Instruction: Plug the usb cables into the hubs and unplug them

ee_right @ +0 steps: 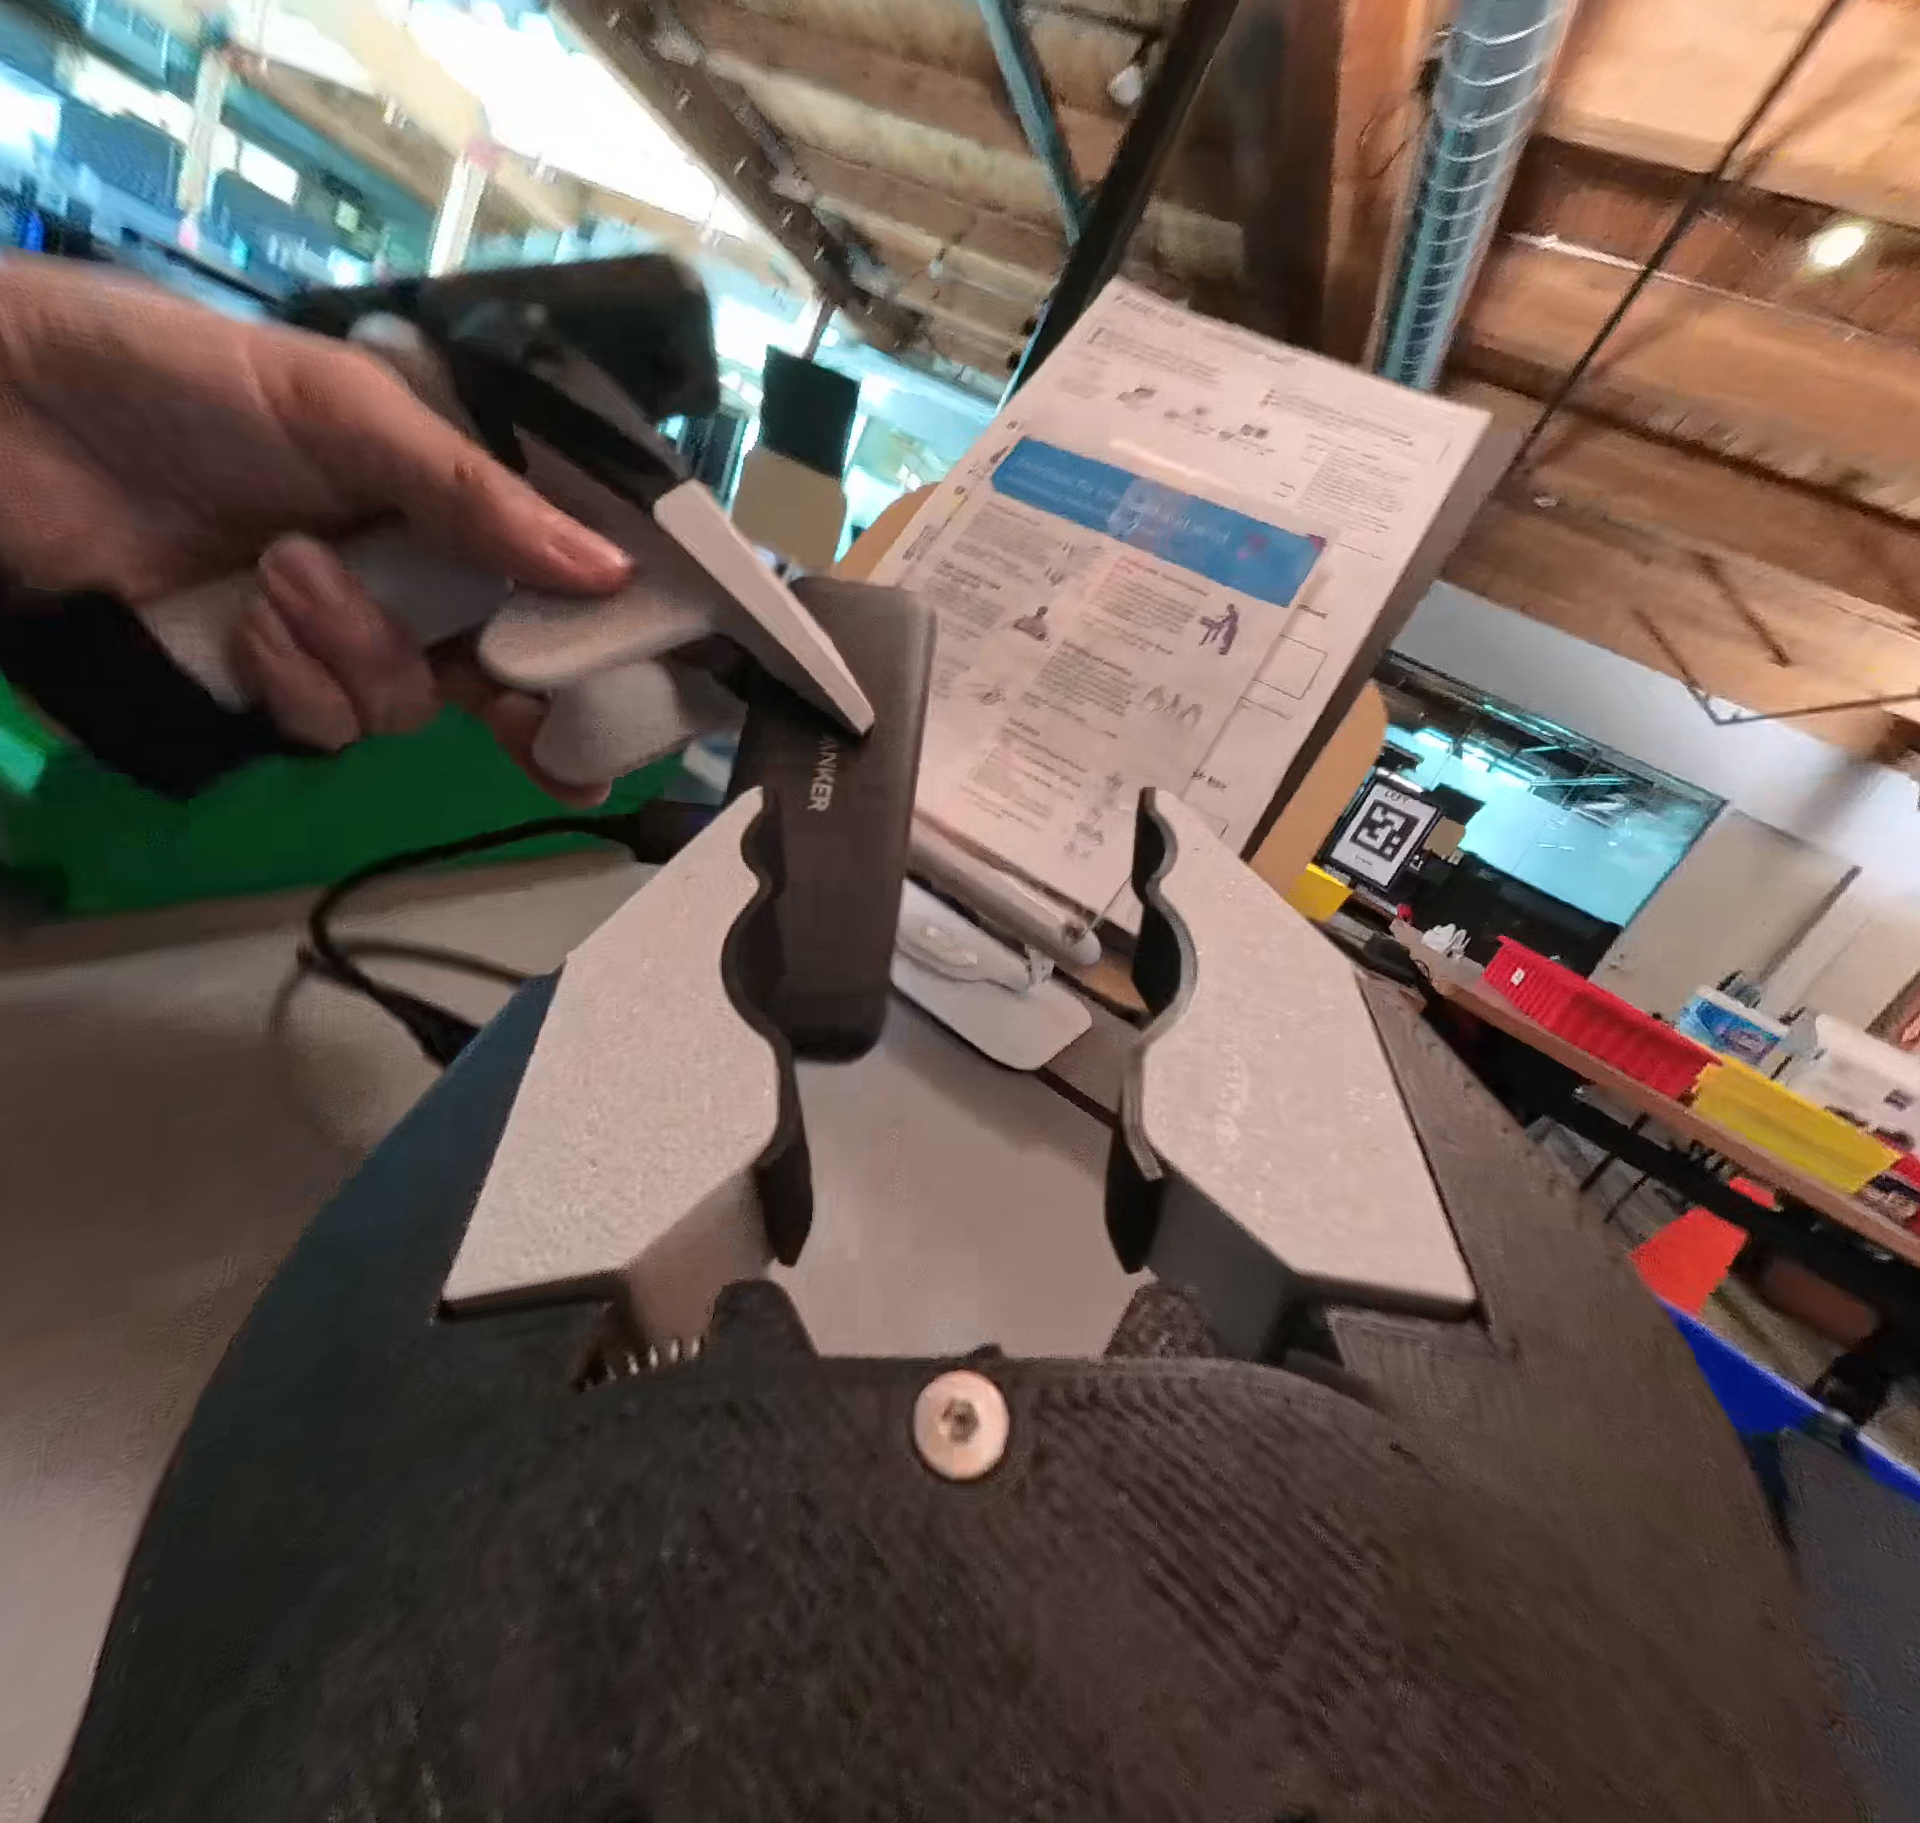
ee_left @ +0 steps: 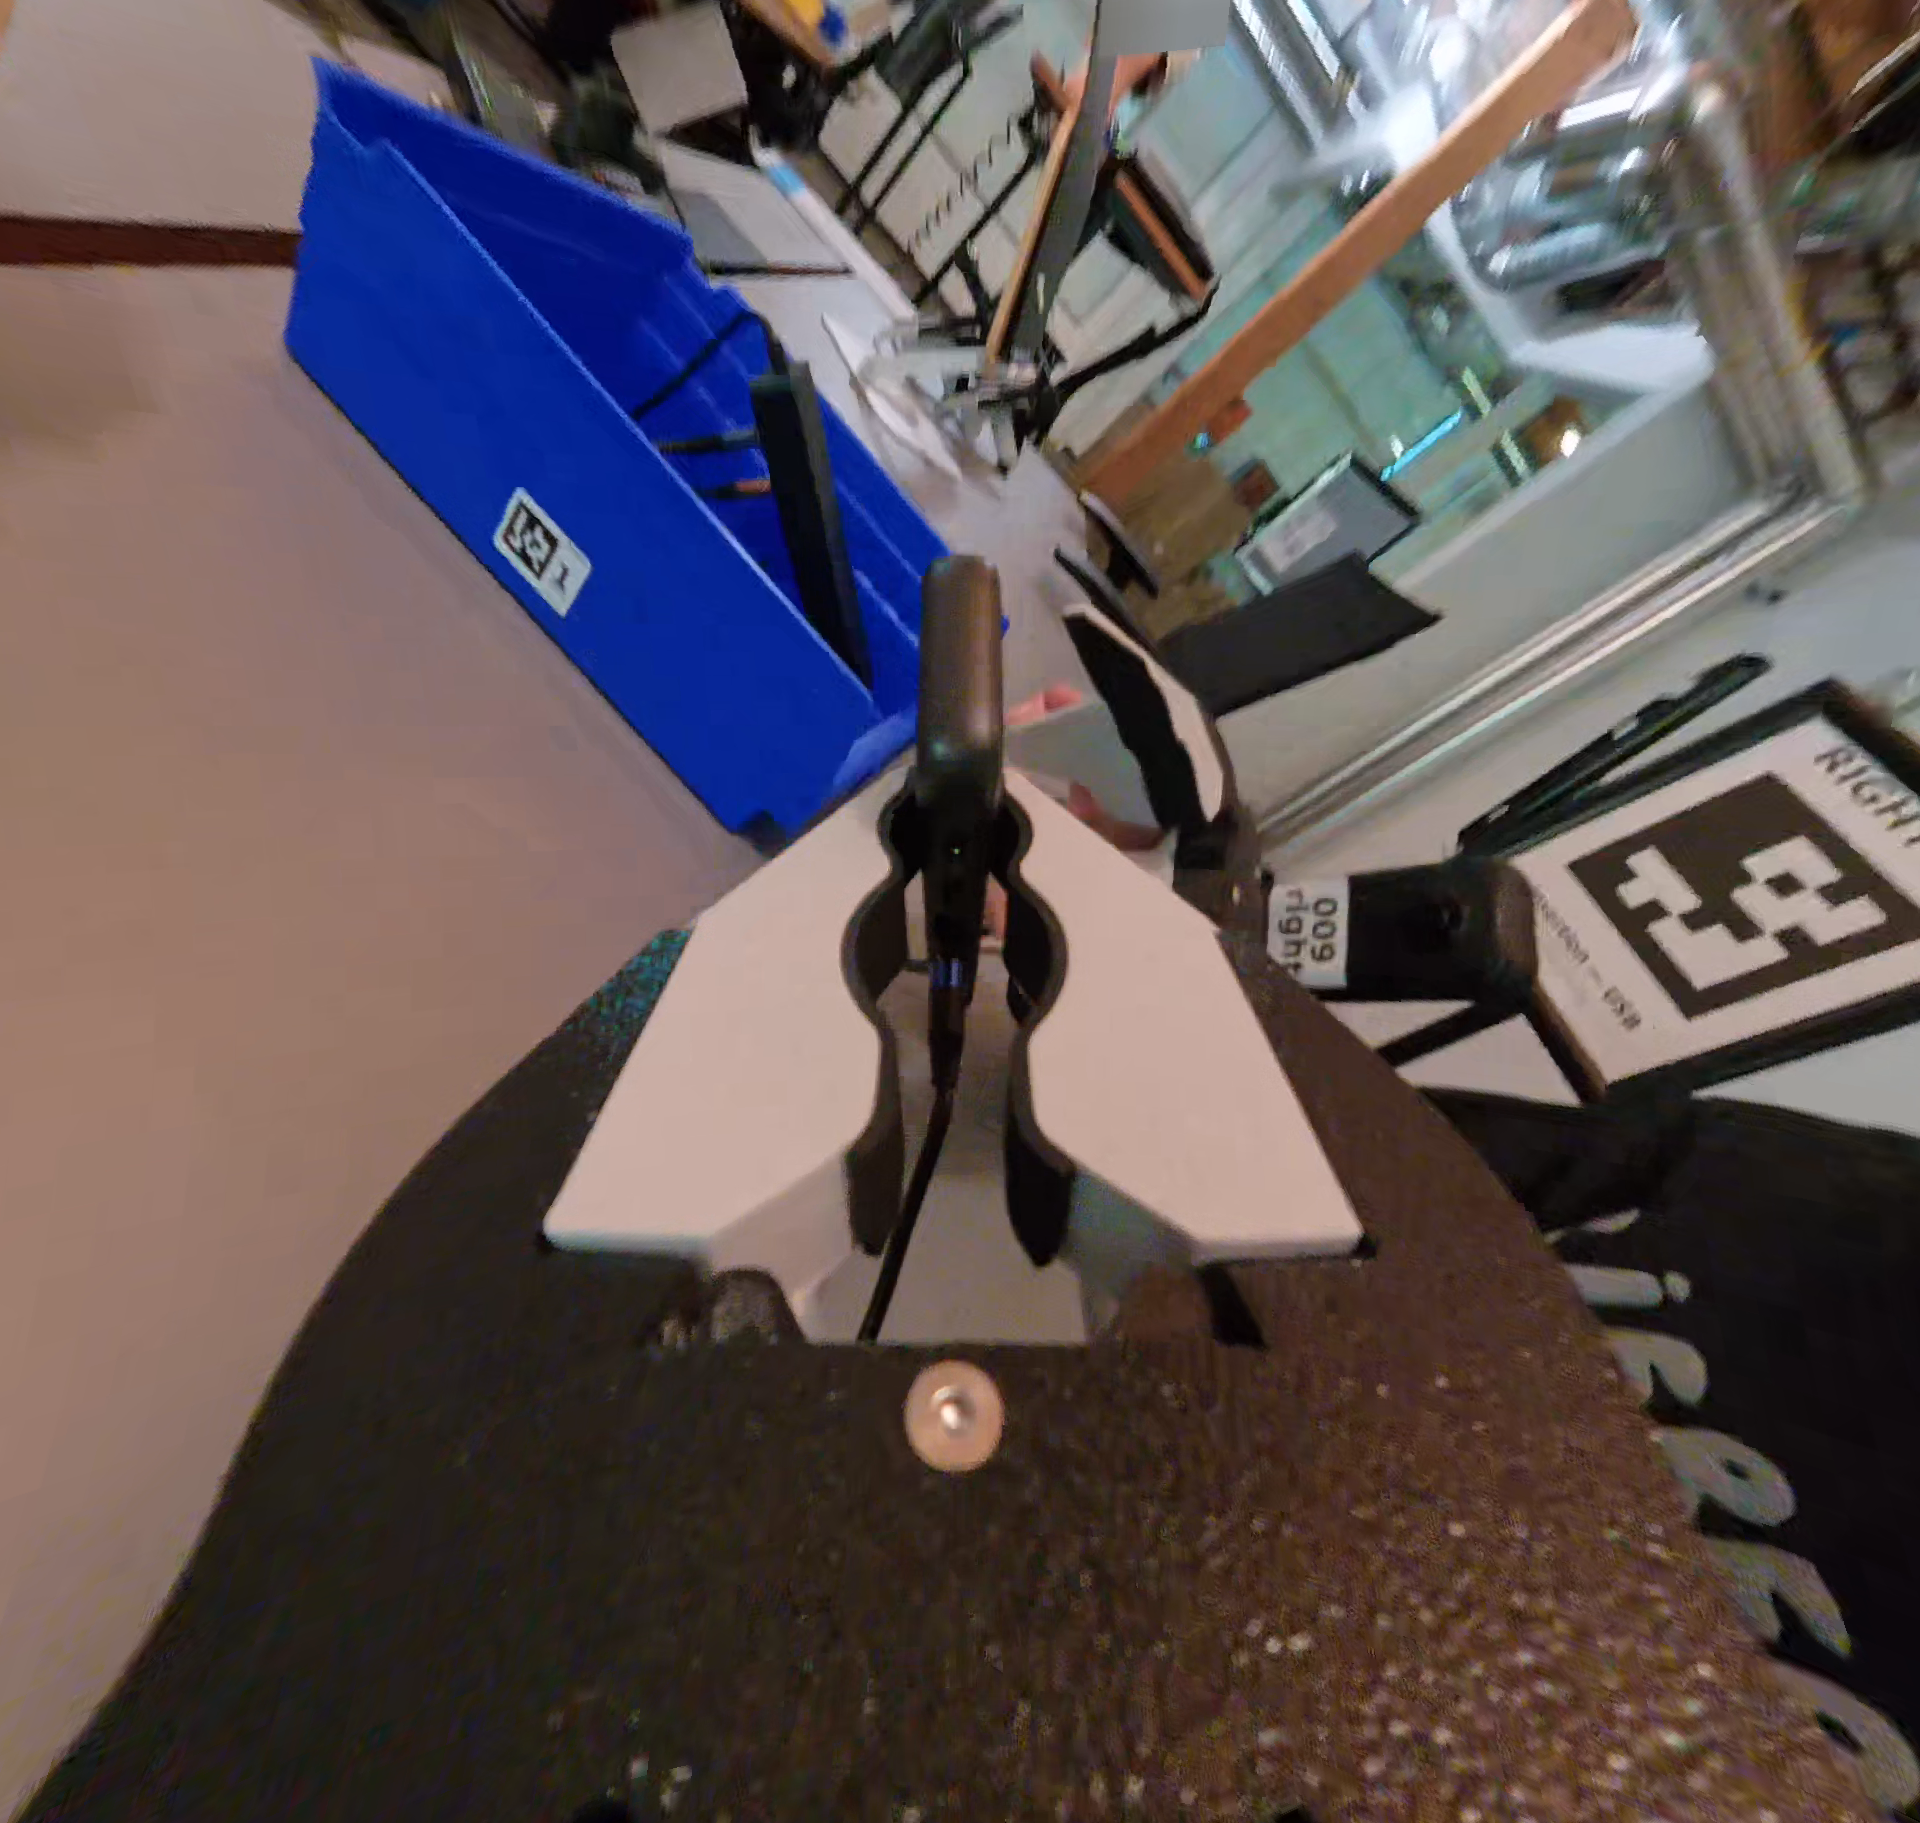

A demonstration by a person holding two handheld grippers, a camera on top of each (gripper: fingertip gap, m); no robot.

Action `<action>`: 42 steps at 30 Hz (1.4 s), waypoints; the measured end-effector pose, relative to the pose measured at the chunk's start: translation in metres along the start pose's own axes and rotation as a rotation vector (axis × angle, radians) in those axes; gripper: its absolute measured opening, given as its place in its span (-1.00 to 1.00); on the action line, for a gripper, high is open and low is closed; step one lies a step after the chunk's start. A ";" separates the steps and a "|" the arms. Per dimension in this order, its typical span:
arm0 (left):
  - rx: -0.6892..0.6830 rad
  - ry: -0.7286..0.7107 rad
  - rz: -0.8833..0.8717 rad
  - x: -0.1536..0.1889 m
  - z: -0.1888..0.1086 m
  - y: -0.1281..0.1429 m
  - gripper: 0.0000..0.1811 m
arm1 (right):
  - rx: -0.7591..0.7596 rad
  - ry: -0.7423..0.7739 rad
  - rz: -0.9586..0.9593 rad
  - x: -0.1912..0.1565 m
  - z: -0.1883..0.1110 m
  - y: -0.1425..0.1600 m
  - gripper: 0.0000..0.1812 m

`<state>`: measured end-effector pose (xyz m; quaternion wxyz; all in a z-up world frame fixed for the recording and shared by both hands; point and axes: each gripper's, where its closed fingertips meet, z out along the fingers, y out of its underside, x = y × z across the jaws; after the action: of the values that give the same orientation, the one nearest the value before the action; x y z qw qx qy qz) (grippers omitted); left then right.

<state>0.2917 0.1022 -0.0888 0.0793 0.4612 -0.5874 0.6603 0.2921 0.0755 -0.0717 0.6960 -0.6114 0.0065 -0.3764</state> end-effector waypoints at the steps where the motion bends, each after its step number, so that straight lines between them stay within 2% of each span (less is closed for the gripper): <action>1: -0.052 -0.007 0.009 -0.002 0.004 0.010 -0.90 | -0.036 -0.021 -0.032 -0.003 0.001 0.006 -0.21; 3: -0.101 0.004 -0.006 -0.006 0.017 0.022 -0.89 | -0.068 -0.032 -0.037 -0.002 0.001 0.010 -0.15; 6: -0.173 0.117 -0.042 0.008 0.032 0.038 -0.90 | 0.007 -0.070 0.015 -0.006 -0.002 -0.014 -0.12; 8: -0.171 0.160 -0.041 0.017 0.031 0.037 -0.90 | 0.016 -0.125 0.024 -0.014 -0.004 -0.029 -0.08; 11: -0.067 0.173 -0.056 0.025 0.016 0.015 -0.90 | -0.058 -0.169 0.089 -0.017 -0.005 -0.039 0.01; 14: 0.073 0.135 -0.084 0.026 -0.007 -0.013 -0.90 | -0.074 -0.166 0.127 -0.021 -0.005 -0.050 0.02; 18: 0.161 0.204 -0.141 0.040 -0.033 -0.032 -0.89 | -0.107 -0.086 0.077 -0.026 0.005 -0.033 0.03; 20: 0.150 0.238 -0.150 0.048 -0.039 -0.033 -0.89 | -0.058 -0.065 0.089 -0.028 0.006 -0.032 -0.02; 23: 0.178 0.245 -0.173 0.048 -0.038 -0.036 -0.90 | 0.041 -0.032 0.136 -0.026 0.004 -0.039 -0.23; 27: 0.194 0.266 -0.255 0.043 -0.025 -0.035 -0.90 | 0.096 -0.005 0.053 -0.027 0.002 -0.037 -0.41; 30: 0.158 0.262 -0.265 0.041 -0.014 -0.028 -0.90 | 0.108 0.001 0.061 -0.027 0.002 -0.034 -0.45; 35: 0.141 0.260 -0.254 0.039 -0.012 -0.025 -0.90 | 0.085 -0.031 0.102 -0.027 0.004 -0.020 -0.44; 42: 0.140 0.275 -0.299 0.033 -0.005 -0.023 -0.89 | 0.094 -0.040 0.126 -0.026 0.002 -0.016 -0.50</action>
<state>0.2854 0.0988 -0.0493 0.2238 0.4533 -0.4488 0.7369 0.2661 0.0920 -0.0697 0.7461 -0.5840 0.0136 -0.3195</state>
